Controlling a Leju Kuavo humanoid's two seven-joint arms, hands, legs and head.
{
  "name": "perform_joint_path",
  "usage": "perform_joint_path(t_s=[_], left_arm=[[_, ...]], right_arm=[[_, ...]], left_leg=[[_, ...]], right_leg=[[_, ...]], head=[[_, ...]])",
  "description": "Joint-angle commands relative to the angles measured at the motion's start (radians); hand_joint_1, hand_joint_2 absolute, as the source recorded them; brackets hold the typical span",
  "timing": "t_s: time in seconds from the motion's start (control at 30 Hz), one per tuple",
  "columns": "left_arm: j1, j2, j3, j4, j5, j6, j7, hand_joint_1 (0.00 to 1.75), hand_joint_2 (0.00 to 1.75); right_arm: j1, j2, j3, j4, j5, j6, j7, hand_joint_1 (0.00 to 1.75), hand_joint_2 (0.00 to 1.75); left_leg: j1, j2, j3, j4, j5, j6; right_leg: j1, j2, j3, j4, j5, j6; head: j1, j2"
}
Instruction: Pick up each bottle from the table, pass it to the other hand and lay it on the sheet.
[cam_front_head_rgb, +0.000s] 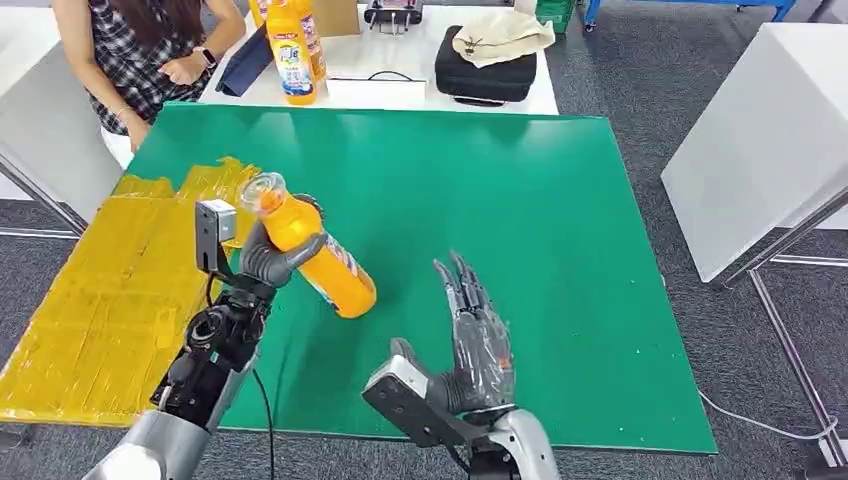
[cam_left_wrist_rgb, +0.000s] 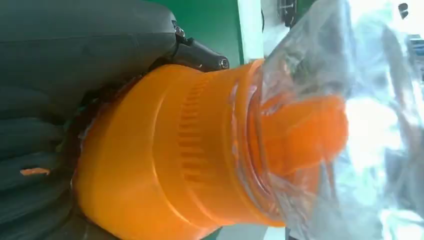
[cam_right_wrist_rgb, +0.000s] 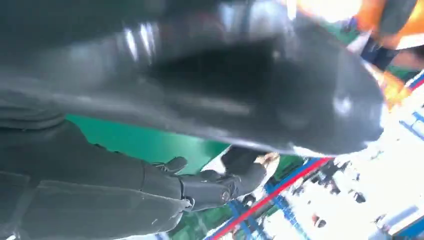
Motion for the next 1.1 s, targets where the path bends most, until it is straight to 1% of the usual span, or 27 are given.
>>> perform_joint_path(t_s=[0.03, 0.07, 0.1, 0.17, 0.23, 0.27, 0.3, 0.33, 0.37, 0.4, 0.43, 0.47, 0.5, 0.53, 0.57, 0.63, 0.67, 0.7, 0.73, 0.77, 0.8, 0.83, 0.9, 0.93, 1.0, 1.03, 1.1], left_arm=[[-0.045, 0.046, 0.105, -0.114, -0.226, 0.257, -0.073, 1.75, 1.75], [-0.039, 0.039, 0.129, -0.168, -0.247, 0.247, -0.032, 1.75, 1.75], [-0.035, 0.034, 0.141, -0.194, -0.255, 0.237, -0.010, 1.75, 1.75], [-0.034, 0.030, 0.142, -0.198, -0.257, 0.237, -0.008, 1.75, 1.75], [-0.028, 0.027, 0.142, -0.195, -0.257, 0.237, -0.008, 1.75, 1.75], [-0.029, 0.025, 0.143, -0.191, -0.260, 0.237, -0.009, 1.75, 1.75], [-0.029, 0.029, 0.138, -0.199, -0.317, 0.291, -0.050, 1.75, 1.75], [-0.033, 0.026, 0.134, -0.257, -0.465, 0.427, -0.087, 1.75, 1.75], [-0.037, 0.033, 0.130, -0.347, -0.610, 0.520, -0.059, 1.75, 1.75], [-0.037, 0.036, 0.123, -0.417, -0.736, 0.574, -0.015, 1.75, 1.75], [-0.035, 0.051, 0.103, -0.485, -0.972, 0.654, 0.059, 1.75, 1.75], [-0.035, 0.066, 0.081, -0.502, -1.119, 0.670, 0.112, 1.75, 1.75], [-0.035, 0.077, 0.061, -0.492, -1.256, 0.688, 0.157, 1.75, 1.75], [-0.046, 0.082, 0.043, -0.435, -1.342, 0.709, 0.166, 1.75, 1.75], [-0.065, 0.095, 0.022, -0.356, -1.474, 0.740, 0.200, 1.75, 1.75], [-0.145, 0.101, -0.023, -0.121, -1.629, 0.779, 0.248, 1.75, 1.75], [-0.201, 0.099, -0.049, 0.025, -1.707, 0.806, 0.268, 1.75, 1.75], [-0.244, 0.102, -0.081, 0.134, -1.760, 0.818, 0.304, 1.75, 1.75], [-0.288, 0.118, -0.161, 0.238, -1.760, 0.821, 0.351, 1.75, 1.75], [-0.318, 0.115, -0.184, 0.312, -1.760, 0.827, 0.362, 1.75, 1.75], [-0.350, 0.128, -0.255, 0.378, -1.760, 0.829, 0.403, 1.75, 1.75], [-0.385, 0.118, -0.255, 0.459, -1.757, 0.820, 0.392, 1.75, 1.75], [-0.405, 0.122, -0.278, 0.508, -1.760, 0.797, 0.397, 1.75, 1.75], [-0.412, 0.124, -0.291, 0.533, -1.760, 0.779, 0.394, 1.75, 1.75], [-0.413, 0.124, -0.292, 0.545, -1.760, 0.769, 0.399, 1.75, 1.75], [-0.414, 0.123, -0.286, 0.574, -1.757, 0.754, 0.399, 1.75, 1.75], [-0.412, 0.129, -0.291, 0.598, -1.752, 0.722, 0.419, 1.75, 1.75]], right_arm=[[0.226, -0.150, -0.091, -0.397, 0.145, -0.076, 0.068, 0.00, 0.00], [0.233, -0.158, -0.083, -0.414, 0.152, -0.073, 0.079, 0.00, 0.00], [0.232, -0.161, -0.079, -0.418, 0.155, -0.072, 0.085, 0.00, 0.00], [0.225, -0.156, -0.077, -0.407, 0.155, -0.074, 0.085, 0.00, 0.00], [0.223, -0.155, -0.077, -0.404, 0.155, -0.074, 0.085, 0.00, 0.00], [0.217, -0.152, -0.076, -0.393, 0.155, -0.077, 0.085, 0.00, 0.00], [0.217, -0.152, -0.077, -0.391, 0.158, -0.087, 0.089, 0.00, 0.00], [0.227, -0.160, -0.076, -0.403, 0.167, -0.098, 0.101, 0.00, 0.00], [0.234, -0.170, -0.077, -0.415, 0.168, -0.103, 0.110, 0.00, 0.00], [0.237, -0.176, -0.083, -0.418, 0.152, -0.104, 0.108, 0.00, 0.00], [0.237, -0.184, -0.096, -0.413, 0.132, -0.088, 0.099, 0.00, 0.00], [0.236, -0.185, -0.110, -0.404, 0.110, -0.087, 0.087, 0.00, 0.00], [0.233, -0.185, -0.124, -0.393, 0.092, -0.085, 0.071, 0.00, 0.00], [0.232, -0.174, -0.151, -0.380, 0.069, -0.085, 0.043, 0.00, 0.00], [0.232, -0.164, -0.172, -0.374, 0.055, -0.081, 0.024, 0.00, 0.00], [0.232, -0.142, -0.214, -0.372, 0.028, -0.073, -0.009, 0.00, 0.00], [0.236, -0.131, -0.229, -0.375, 0.024, -0.064, -0.025, 0.00, 0.00], [0.241, -0.123, -0.237, -0.378, 0.022, -0.062, -0.032, 0.00, 0.00], [0.245, -0.122, -0.239, -0.380, 0.022, -0.061, -0.038, 0.00, 0.00], [0.248, -0.120, -0.241, -0.381, 0.020, -0.062, -0.039, 0.00, 0.00], [0.252, -0.122, -0.239, -0.383, 0.021, -0.062, -0.041, 0.00, 0.00], [0.257, -0.123, -0.238, -0.387, 0.023, -0.071, -0.042, 0.00, 0.00], [0.259, -0.128, -0.235, -0.388, 0.023, -0.074, -0.042, 0.00, 0.00], [0.258, -0.131, -0.236, -0.387, 0.021, -0.072, -0.042, 0.00, 0.00], [0.258, -0.132, -0.236, -0.387, 0.019, -0.071, -0.042, 0.00, 0.00], [0.260, -0.132, -0.237, -0.384, 0.018, -0.070, -0.043, 0.00, 0.00], [0.254, -0.132, -0.237, -0.379, 0.022, -0.058, -0.044, 0.00, 0.00]], left_leg=[[0.000, -0.003, 0.002, 0.001, -0.002, 0.000], [0.000, -0.003, 0.003, 0.002, -0.004, 0.000], [0.000, -0.001, -0.001, 0.002, -0.002, 0.000], [0.000, -0.001, 0.000, 0.001, -0.002, 0.000], [0.000, -0.001, 0.006, 0.002, -0.005, 0.000], [0.000, -0.001, 0.002, 0.000, -0.002, 0.000], [0.000, -0.002, 0.005, 0.001, -0.003, 0.000], [0.000, -0.002, 0.008, 0.001, -0.004, 0.001], [0.000, 0.000, 0.002, 0.000, -0.002, 0.000], [0.000, 0.000, 0.003, 0.002, -0.003, 0.001], [0.001, 0.000, 0.000, 0.003, -0.003, 0.000], [0.001, 0.000, -0.001, 0.002, -0.002, 0.000], [0.001, 0.000, 0.002, 0.003, -0.004, 0.001], [0.001, 0.000, 0.001, 0.001, -0.002, 0.000], [0.000, 0.000, 0.005, 0.001, -0.004, 0.000], [0.000, -0.003, 0.004, -0.001, -0.001, 0.000], [-0.001, -0.006, 0.007, -0.002, -0.001, 0.000], [-0.001, -0.007, 0.005, -0.002, 0.000, 0.000], [0.000, -0.008, 0.006, -0.002, 0.000, 0.000], [-0.001, -0.009, 0.005, -0.002, 0.001, 0.000], [-0.001, -0.008, 0.003, -0.001, 0.001, 0.000], [-0.001, -0.010, 0.008, -0.001, 0.000, 0.000], [-0.001, -0.005, 0.003, -0.001, 0.002, 0.001], [0.000, -0.004, 0.006, -0.001, 0.001, 0.000], [0.000, -0.001, 0.003, -0.001, 0.001, 0.000], [0.000, 0.000, 0.006, 0.000, 0.000, 0.000], [0.000, 0.000, 0.008, -0.001, -0.001, 0.000]], right_leg=[[0.000, -0.004, 0.004, 0.001, -0.003, 0.001], [0.001, -0.005, 0.005, 0.002, -0.005, 0.001], [0.000, -0.002, 0.000, 0.001, -0.002, 0.000], [0.001, -0.002, 0.001, 0.001, -0.002, 0.000], [0.001, -0.003, 0.007, 0.002, -0.005, 0.001], [0.000, -0.003, 0.003, 0.000, -0.002, 0.000], [0.000, -0.004, 0.005, 0.000, -0.003, 0.001], [0.000, -0.005, 0.009, 0.000, -0.005, 0.001], [0.000, -0.002, 0.002, 0.000, -0.002, 0.000], [0.001, -0.003, 0.004, 0.001, -0.003, 0.001], [0.001, -0.002, 0.002, 0.001, -0.002, 0.001], [0.001, -0.001, 0.000, 0.001, -0.001, 0.000], [0.001, -0.002, 0.003, 0.002, -0.003, 0.001], [0.001, -0.001, 0.002, 0.000, -0.001, 0.000], [0.001, -0.002, 0.006, 0.000, -0.003, 0.001], [0.000, -0.004, 0.005, -0.001, -0.002, 0.000], [0.000, -0.008, 0.009, -0.002, -0.003, 0.001], [0.000, -0.009, 0.007, -0.001, -0.002, 0.000], [0.000, -0.010, 0.008, -0.002, -0.003, 0.000], [0.000, -0.011, 0.008, -0.001, -0.002, 0.000], [0.000, -0.010, 0.006, -0.001, -0.002, 0.000], [0.000, -0.013, 0.011, -0.001, -0.003, 0.000], [0.000, -0.007, 0.004, -0.001, 0.000, 0.000], [0.000, -0.007, 0.007, -0.001, 0.000, -0.001], [0.000, -0.003, 0.003, 0.000, 0.002, -0.002], [0.000, -0.003, 0.007, 0.000, 0.000, -0.002], [0.000, -0.003, 0.007, -0.001, 0.000, -0.002]], head=[[0.001, 0.000], [0.001, 0.000], [0.000, 0.000], [0.001, 0.000], [0.000, 0.000], [0.001, 0.000], [0.000, 0.000], [0.001, 0.000], [0.000, 0.000], [0.001, 0.000], [0.001, 0.000], [0.001, 0.000], [0.001, 0.000], [0.000, 0.000], [0.000, 0.000], [0.001, 0.000], [0.000, 0.000], [0.000, 0.000], [0.001, 0.000], [0.000, 0.000], [0.001, 0.000], [0.001, 0.000], [0.001, 0.000], [0.001, 0.000], [0.000, 0.000], [0.001, 0.000], [0.001, 0.000]])
